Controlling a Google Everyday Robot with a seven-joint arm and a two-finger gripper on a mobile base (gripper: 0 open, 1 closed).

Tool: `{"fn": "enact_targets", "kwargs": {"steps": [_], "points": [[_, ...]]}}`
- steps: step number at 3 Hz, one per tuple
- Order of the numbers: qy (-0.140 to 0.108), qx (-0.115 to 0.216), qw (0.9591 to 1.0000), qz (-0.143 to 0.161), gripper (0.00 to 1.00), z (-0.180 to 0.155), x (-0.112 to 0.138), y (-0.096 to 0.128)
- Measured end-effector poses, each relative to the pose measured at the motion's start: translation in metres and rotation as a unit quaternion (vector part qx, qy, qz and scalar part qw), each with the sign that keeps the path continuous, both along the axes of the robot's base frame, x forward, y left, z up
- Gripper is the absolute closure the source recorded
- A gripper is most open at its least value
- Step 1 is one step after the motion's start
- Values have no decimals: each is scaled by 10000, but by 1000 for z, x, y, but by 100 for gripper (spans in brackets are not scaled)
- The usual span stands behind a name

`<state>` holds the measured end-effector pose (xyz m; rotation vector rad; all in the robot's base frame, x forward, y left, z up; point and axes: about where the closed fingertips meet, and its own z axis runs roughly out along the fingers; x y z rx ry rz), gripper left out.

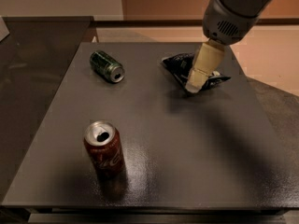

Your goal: Pick green can

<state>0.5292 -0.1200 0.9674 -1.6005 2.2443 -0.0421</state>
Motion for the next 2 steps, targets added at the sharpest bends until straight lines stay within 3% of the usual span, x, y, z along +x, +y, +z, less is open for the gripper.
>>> {"fn": "enact_targets", "kwargs": {"steps": [1,2], "points": [[-28,266,9987,-439,0,-19,36,45],[58,327,9966,-748,0,-26,56,77]]}}
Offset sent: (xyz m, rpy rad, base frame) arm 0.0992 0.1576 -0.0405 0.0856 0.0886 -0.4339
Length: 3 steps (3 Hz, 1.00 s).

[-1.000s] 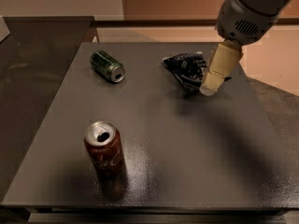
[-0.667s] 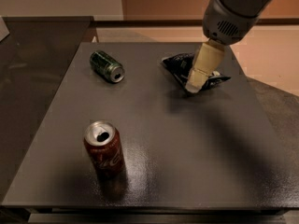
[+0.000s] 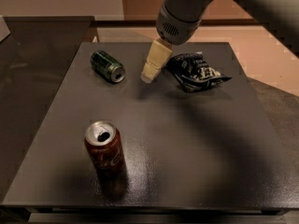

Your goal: Pick green can

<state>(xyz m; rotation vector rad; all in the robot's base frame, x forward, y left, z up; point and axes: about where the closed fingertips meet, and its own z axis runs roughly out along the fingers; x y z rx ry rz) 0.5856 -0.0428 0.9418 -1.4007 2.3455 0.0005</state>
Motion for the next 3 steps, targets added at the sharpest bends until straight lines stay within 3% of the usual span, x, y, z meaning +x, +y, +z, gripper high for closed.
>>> {"fn": "enact_targets", "kwargs": {"steps": [1,2,3], "points": [[172,15,9986,-507,0,-7,20,37],[382,85,9944,-983,0,-13,36,66],[475,75,9908,-1262,0,-18,49,86]]}}
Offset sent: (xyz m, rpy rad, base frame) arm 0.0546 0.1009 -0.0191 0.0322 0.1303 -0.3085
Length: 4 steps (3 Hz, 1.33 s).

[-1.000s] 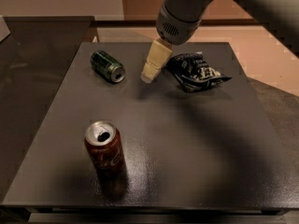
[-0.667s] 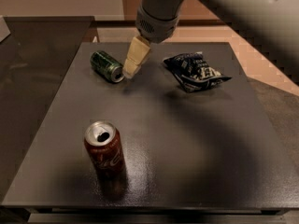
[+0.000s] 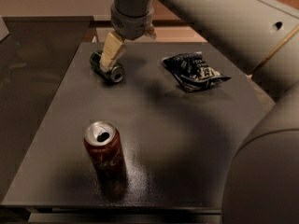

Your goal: Pick green can

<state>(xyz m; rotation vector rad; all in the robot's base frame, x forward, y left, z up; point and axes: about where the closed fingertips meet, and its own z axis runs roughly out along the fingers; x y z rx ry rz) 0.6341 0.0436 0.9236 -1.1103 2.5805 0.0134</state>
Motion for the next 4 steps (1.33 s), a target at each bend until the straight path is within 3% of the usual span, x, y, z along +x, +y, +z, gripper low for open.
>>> {"fn": "enact_targets", "kwargs": {"steps": [2,4], "points": [[35,-41,9996,-264,0,-21,19,29],[93,-240,9996,-147,0,-55,34,60]]}}
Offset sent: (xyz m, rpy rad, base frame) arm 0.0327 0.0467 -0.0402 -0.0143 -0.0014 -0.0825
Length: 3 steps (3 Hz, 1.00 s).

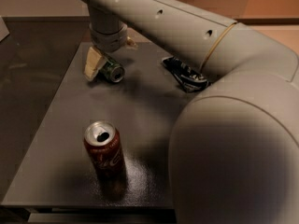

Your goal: Pick green can

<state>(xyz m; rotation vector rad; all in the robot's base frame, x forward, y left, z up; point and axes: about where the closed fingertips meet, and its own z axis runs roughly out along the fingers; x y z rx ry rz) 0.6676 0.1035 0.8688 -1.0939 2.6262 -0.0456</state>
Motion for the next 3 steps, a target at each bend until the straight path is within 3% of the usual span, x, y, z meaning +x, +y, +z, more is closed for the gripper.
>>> {"fn": "enact_targets", "kwargs": {"steps": [1,3], "points": [[73,-79,9999,62,0,-10,3,10],[178,-92,9997,120,41,-18,6,19]]}}
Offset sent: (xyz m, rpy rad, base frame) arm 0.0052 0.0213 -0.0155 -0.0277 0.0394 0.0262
